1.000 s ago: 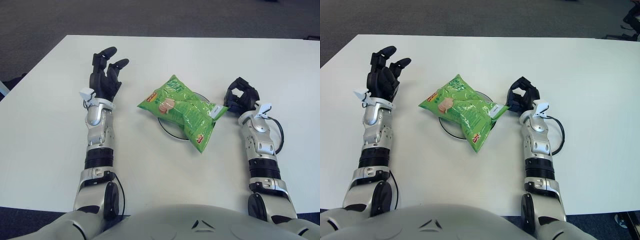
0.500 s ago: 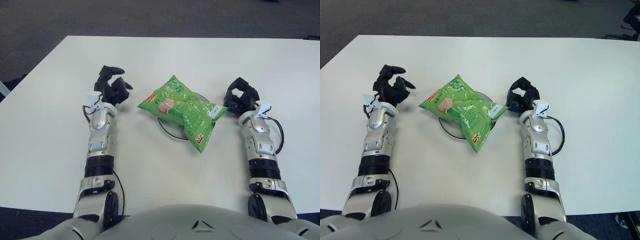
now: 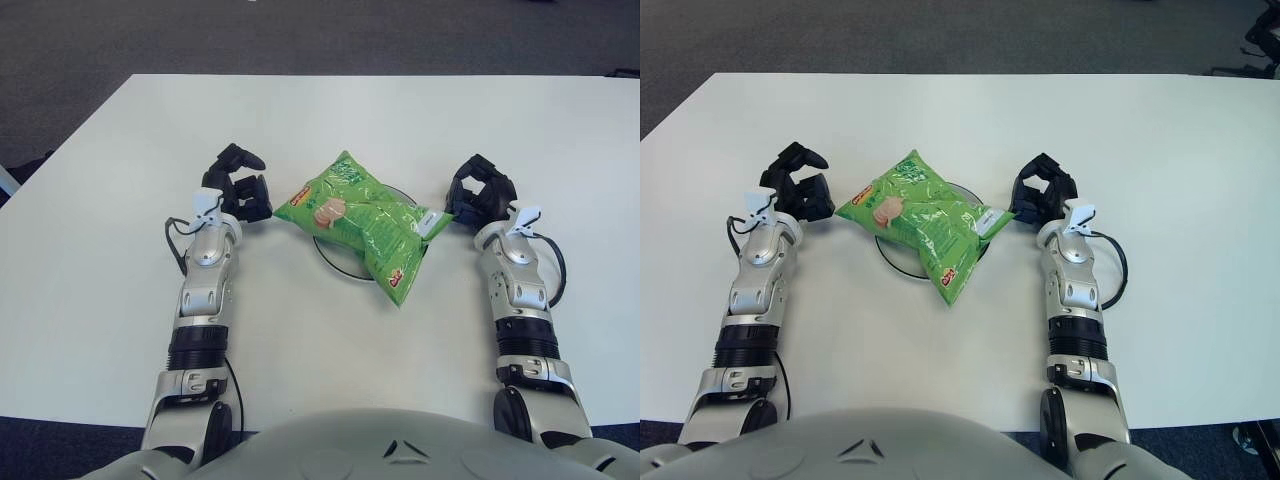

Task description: Put the snack into the plate.

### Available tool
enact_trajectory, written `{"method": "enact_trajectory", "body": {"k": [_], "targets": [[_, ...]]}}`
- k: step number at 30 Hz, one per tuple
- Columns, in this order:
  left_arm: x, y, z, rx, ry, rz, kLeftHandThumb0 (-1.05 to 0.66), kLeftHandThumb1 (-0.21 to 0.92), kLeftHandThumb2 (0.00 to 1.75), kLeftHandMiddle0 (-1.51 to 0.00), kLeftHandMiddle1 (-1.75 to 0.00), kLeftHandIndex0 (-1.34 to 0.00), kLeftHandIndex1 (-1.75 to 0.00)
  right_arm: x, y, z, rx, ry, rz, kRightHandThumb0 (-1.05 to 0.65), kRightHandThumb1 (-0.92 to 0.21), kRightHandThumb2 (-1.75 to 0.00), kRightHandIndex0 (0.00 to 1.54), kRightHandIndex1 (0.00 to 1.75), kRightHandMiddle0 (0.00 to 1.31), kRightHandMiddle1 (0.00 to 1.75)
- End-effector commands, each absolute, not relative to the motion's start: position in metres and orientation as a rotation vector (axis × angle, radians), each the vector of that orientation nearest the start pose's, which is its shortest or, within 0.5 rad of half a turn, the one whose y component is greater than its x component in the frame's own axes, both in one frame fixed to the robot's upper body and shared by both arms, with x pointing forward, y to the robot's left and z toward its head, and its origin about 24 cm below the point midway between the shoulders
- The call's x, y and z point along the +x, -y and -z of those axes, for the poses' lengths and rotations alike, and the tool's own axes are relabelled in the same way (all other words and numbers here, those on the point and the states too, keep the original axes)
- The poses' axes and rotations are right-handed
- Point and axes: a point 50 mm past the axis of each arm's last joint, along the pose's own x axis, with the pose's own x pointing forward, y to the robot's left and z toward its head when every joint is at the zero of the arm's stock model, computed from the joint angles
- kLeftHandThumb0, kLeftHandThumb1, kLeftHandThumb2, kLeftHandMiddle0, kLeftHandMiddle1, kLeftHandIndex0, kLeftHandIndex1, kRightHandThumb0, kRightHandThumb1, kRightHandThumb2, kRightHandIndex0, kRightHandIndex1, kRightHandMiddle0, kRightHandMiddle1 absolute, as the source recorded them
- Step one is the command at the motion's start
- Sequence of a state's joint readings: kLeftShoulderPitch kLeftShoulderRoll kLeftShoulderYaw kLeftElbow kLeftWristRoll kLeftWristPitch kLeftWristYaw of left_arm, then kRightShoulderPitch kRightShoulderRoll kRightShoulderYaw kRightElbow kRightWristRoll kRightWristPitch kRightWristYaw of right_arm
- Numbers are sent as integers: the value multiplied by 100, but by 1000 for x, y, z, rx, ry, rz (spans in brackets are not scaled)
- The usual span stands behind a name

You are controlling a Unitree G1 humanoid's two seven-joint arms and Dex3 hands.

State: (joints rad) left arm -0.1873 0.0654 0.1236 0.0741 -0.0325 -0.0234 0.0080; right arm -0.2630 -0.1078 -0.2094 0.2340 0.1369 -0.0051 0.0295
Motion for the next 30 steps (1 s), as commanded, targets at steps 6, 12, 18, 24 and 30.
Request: {"method": "enact_trajectory", "body": {"k": [6, 12, 18, 24, 30], "targets": [[271, -179, -39, 6, 46, 29, -60, 8, 162, -138, -175, -82, -175, 286, 208, -30, 100, -92, 154, -50, -27, -137, 131, 175, 65, 175], [271, -176, -32, 19, 63, 29, -61, 5, 165, -139, -175, -85, -175, 286, 208, -30, 99, -92, 157, -50, -27, -138, 131, 175, 65, 175], [269, -174, -27, 32, 67, 18, -62, 4, 167, -139, -175, -86, -175, 286, 208, -30, 98, -90, 158, -50, -27, -138, 132, 175, 66, 175], [268, -174, -23, 38, 63, -4, -62, 3, 167, -138, -175, -86, -175, 286, 209, -30, 101, -87, 155, -50, -27, -138, 131, 175, 66, 175], [268, -175, -22, 34, 56, -27, -59, 9, 160, -138, -175, -81, -175, 286, 210, -29, 100, -83, 151, -50, -26, -139, 131, 175, 66, 175]]}}
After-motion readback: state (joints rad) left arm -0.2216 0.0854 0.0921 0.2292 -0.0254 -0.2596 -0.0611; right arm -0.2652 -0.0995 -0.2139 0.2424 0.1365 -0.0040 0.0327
